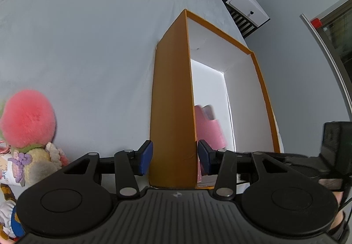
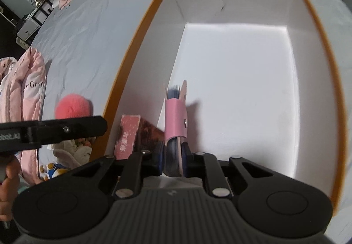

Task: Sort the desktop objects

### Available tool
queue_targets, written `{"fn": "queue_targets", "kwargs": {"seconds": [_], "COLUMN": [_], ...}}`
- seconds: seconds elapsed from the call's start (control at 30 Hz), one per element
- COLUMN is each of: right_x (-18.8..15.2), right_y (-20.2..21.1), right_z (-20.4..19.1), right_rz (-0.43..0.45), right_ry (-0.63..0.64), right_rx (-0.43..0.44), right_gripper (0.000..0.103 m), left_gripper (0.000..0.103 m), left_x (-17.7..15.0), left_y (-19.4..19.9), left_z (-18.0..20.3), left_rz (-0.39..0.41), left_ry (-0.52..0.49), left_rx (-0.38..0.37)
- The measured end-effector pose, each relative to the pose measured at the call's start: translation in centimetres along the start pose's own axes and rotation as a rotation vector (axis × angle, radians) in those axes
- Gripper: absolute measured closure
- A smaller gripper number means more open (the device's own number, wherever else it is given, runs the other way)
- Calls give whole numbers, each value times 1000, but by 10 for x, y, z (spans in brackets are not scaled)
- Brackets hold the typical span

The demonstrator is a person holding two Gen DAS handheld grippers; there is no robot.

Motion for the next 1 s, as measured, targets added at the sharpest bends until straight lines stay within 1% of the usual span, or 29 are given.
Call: {"fn": "queue_targets", "kwargs": {"seconds": [0.1,0.2,0.3,0.47,0.57,0.7,0.83,0.93,1.0], "right_x": [10,17,22,28,37,48,52,56,58], "right_y": [11,19,24,24,29,38,43,39,29], "right_z": [0,0,0,0,-2,-6,-7,-6,-5], "right_rz": [6,-19,-28,-30,-30,-58,-113,-158,-187], "right_ry": [28,43,60,39,46,38,23,1,-14], "right_rx": [-9,-11,-33,-23,-23,2,14,26,22], "right_gripper": [86,86,86,86,86,87,86,86,86], "left_gripper": [52,52,52,52,52,52,52,52,52], "left_x": [1,0,1,-1,1,3,2,2,3], "left_y": [1,2,0,2,4,7,6,4,2], "left_z": [3,8,10,8,6,5,7,9,9], "left_rz": [3,3,2,-1,6,12,6,2,1], "left_ry": [-7,-18,-20,-16,-9,-3,-12,-16,-10], "left_rx": [-9,-17,-21,-18,-16,-22,-29,-34,-35]}}
Point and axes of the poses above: each gripper's, at about its wrist camera, not at the fingertips, and y roughly against the way its jaws point, z to its right, x to its top, the point moved 6 cm from there along -y, roughly the way its jaws point, and after that the axes turned 6 degrees about z, right-handed, at the moved point
